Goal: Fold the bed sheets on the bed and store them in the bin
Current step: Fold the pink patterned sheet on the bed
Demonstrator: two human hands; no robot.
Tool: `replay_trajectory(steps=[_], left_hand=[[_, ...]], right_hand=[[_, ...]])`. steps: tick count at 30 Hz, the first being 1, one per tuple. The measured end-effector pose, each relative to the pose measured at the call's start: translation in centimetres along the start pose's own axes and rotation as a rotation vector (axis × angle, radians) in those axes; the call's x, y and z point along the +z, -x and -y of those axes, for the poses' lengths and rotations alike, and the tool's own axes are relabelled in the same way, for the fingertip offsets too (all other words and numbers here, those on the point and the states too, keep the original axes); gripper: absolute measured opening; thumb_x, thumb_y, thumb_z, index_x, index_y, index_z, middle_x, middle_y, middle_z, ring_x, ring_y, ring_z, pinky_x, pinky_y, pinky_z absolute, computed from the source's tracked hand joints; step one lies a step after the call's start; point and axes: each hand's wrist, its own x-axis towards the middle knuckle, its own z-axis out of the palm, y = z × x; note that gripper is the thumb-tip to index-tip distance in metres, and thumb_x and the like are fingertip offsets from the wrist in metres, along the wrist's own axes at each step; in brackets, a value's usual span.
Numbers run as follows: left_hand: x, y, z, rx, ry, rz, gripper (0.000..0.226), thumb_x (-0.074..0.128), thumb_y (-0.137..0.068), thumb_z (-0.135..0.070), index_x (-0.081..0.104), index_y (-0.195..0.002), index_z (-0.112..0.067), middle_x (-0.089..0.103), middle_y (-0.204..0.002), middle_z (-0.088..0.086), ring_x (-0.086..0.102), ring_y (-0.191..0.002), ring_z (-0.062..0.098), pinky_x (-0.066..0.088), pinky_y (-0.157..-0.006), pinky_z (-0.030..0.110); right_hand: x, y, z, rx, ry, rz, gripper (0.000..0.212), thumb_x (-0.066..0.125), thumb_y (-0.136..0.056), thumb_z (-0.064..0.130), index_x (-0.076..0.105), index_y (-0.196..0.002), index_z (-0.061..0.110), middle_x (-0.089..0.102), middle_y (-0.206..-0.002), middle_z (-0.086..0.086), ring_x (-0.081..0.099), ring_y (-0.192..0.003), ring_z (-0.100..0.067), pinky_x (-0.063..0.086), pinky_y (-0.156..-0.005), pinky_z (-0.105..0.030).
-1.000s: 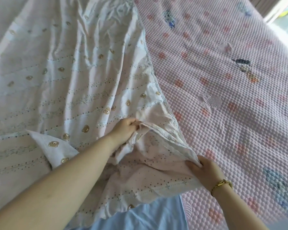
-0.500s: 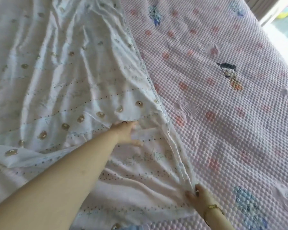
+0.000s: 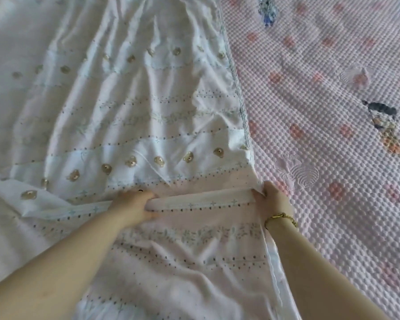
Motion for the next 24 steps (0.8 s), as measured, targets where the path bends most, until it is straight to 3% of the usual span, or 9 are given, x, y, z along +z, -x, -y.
replay_trajectory(steps=[2,5,8,10,13,15,18,21,24], left_hand=[[-0.6,0.3,2.1,-0.064,0.1,0.018,0.025,0.059,-0.087,-0.041,0.061,-0.108,-0.029,0.061,-0.092,-0.008,0.052,-0.083,0.011,0.037,-0.065,0.023],[-3.0,0.5,3.9,-0.131,0.259,-0.141,0.019,0.057,-0.089,-0.036,0.06,-0.081,-0.02,0.051,-0.069,-0.002,0.05,-0.065,0.018,0.032,-0.054,0.026],[-6.1,-0.9,4.4,-0.114,0.201,-0.376,0.031,0.056,-0.09,-0.035,0.05,-0.065,-0.017,0.043,-0.059,0.0,0.039,-0.053,0.015,0.023,-0.048,0.028],[-7.3,-2.2,4.9,-0.119,0.184,-0.524,0.031,0.056,-0.088,-0.038,0.058,-0.072,-0.011,0.051,-0.062,0.005,0.043,-0.055,0.019,0.026,-0.049,0.028],[-6.9,-4.2,6.5,-0.213,0.019,-0.568,0.029,0.053,-0.092,-0.035,0.066,-0.101,-0.01,0.065,-0.086,0.013,0.055,-0.084,0.029,0.033,-0.074,0.033],[-5.6,-5.0,7.3,-0.313,-0.046,-0.512,0.03,0.047,-0.095,-0.03,0.06,-0.116,-0.013,0.063,-0.104,0.014,0.051,-0.103,0.031,0.026,-0.09,0.034],[-4.0,-5.7,7.8,-0.407,-0.01,-0.555,0.031,0.042,-0.097,-0.025,0.059,-0.111,-0.004,0.063,-0.099,0.021,0.053,-0.1,0.033,0.027,-0.09,0.037],[-3.3,-5.7,7.3,-0.469,0.056,-0.566,0.03,0.036,-0.098,-0.02,0.055,-0.109,0.001,0.061,-0.097,0.026,0.053,-0.098,0.036,0.028,-0.088,0.038],[-3.2,-5.5,6.1,-0.472,0.132,-0.583,0.03,0.038,-0.097,-0.018,0.052,-0.12,-0.004,0.059,-0.109,0.024,0.046,-0.112,0.036,0.02,-0.101,0.038]], right_hand=[[-1.3,0.0,0.0,-0.044,-0.054,-0.166,0.02,0.042,-0.095,0.015,0.047,-0.077,0.007,0.047,-0.069,-0.006,0.049,-0.071,-0.028,0.035,-0.059,-0.033],[-3.4,-0.8,1.4,-0.099,-0.073,-0.32,0.021,0.039,-0.095,0.012,0.053,-0.093,-0.004,0.057,-0.085,-0.022,0.049,-0.074,-0.03,0.036,-0.062,-0.035],[-4.7,-2.9,3.4,-0.125,-0.023,-0.37,0.021,0.036,-0.096,0.015,0.05,-0.089,0.001,0.052,-0.078,-0.017,0.045,-0.072,-0.027,0.032,-0.059,-0.032],[-5.0,-4.2,4.4,-0.126,-0.015,-0.362,0.019,0.036,-0.096,0.017,0.048,-0.087,0.005,0.047,-0.069,-0.01,0.045,-0.07,-0.026,0.03,-0.055,-0.031],[-4.5,-6.3,6.6,-0.099,-0.173,-0.278,0.02,0.041,-0.096,0.019,0.045,-0.078,0.011,0.044,-0.068,-0.004,0.043,-0.074,-0.021,0.026,-0.049,-0.027],[-3.8,-6.6,7.8,-0.049,-0.356,-0.128,0.018,0.044,-0.096,0.022,0.05,-0.108,0.011,0.051,-0.095,-0.005,0.044,-0.087,-0.019,0.032,-0.054,-0.026],[-2.6,-6.0,6.4,0.017,-0.524,-0.055,0.057,0.05,-0.093,0.031,0.027,-0.142,0.012,0.043,-0.128,-0.004,0.045,-0.111,-0.019,0.039,-0.08,-0.023],[-2.0,-4.7,2.0,0.155,-0.7,-0.005,0.05,0.042,-0.092,0.049,0.045,-0.129,0.015,0.054,-0.121,-0.005,0.053,-0.105,-0.023,0.042,-0.094,-0.036],[-1.7,-1.6,-2.5,0.376,-0.918,0.209,0.044,0.032,-0.097,0.042,0.059,-0.098,0.007,0.062,-0.088,-0.012,0.059,-0.079,-0.023,0.049,-0.076,-0.035]])
